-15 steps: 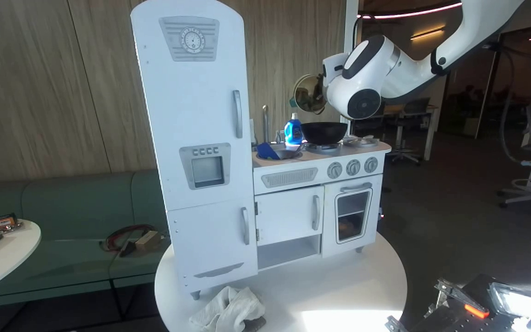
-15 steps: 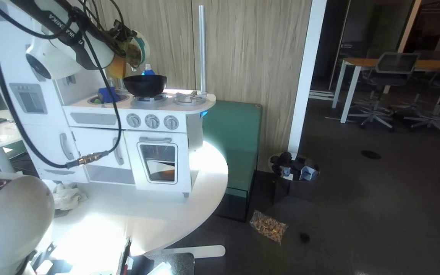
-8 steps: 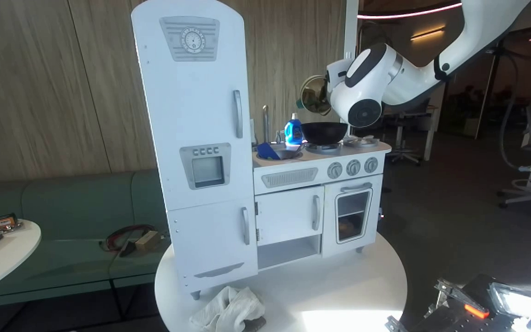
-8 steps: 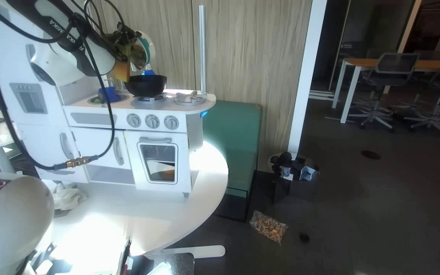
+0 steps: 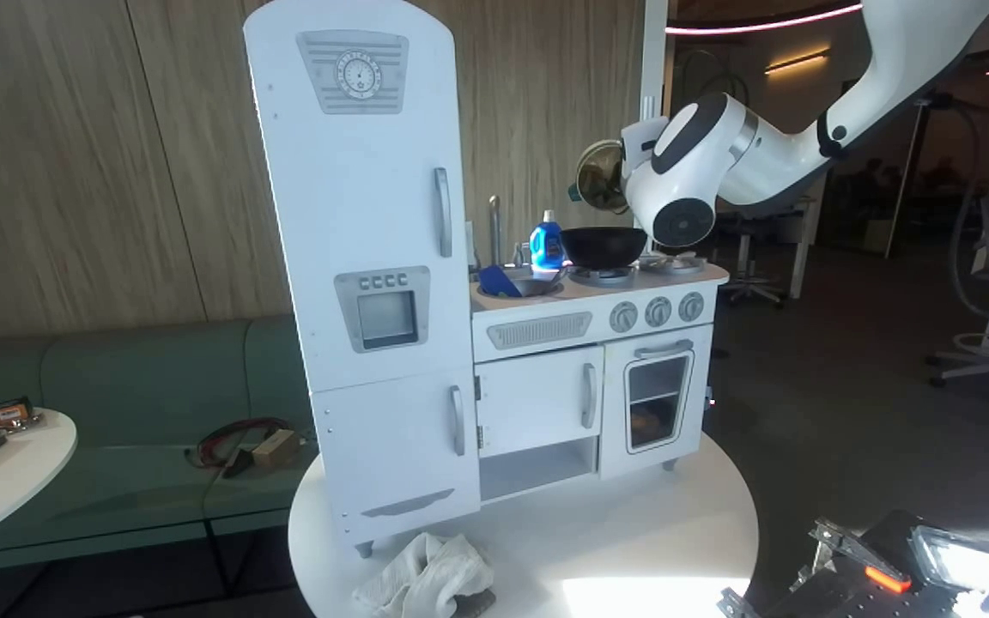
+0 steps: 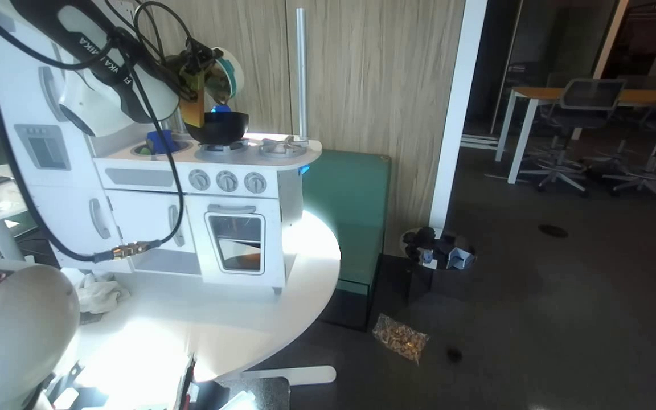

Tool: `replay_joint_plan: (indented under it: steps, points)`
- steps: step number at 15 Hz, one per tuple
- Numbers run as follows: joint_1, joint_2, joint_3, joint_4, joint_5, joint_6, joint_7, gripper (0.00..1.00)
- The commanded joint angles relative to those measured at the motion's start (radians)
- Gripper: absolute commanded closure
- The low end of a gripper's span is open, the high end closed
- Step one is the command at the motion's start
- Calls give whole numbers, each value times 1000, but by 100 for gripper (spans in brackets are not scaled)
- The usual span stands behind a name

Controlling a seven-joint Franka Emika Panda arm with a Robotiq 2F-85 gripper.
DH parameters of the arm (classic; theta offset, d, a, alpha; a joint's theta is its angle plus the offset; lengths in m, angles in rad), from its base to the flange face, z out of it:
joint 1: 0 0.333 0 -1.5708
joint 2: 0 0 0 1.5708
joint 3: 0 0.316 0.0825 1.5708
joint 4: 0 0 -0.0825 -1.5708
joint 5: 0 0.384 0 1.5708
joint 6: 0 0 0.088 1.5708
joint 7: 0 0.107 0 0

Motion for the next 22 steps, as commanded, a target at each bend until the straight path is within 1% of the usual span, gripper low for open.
replay_joint_plan:
  steps: [1,2,3,5,8,10,11,14,17,22]
  points:
    - [-17,-23,-10,-20,-13,33,-60,98]
    - [-22,-28,-20,-22,-12,49,-45,97]
    - [-16,-29,-15,-24,-13,24,-26,97]
    - [-6,-29,-11,-34,-13,-48,62,98]
    - [11,-26,13,-44,-15,-150,165,99]
    - [25,-25,38,-52,-15,-208,189,98]
    - [-33,-24,104,-57,-15,-220,210,99]
    - [-72,-29,155,-75,-15,-224,205,98]
    - [-111,-37,172,-85,-15,-196,165,98]
    - [-154,-28,156,-89,-15,-171,177,98]
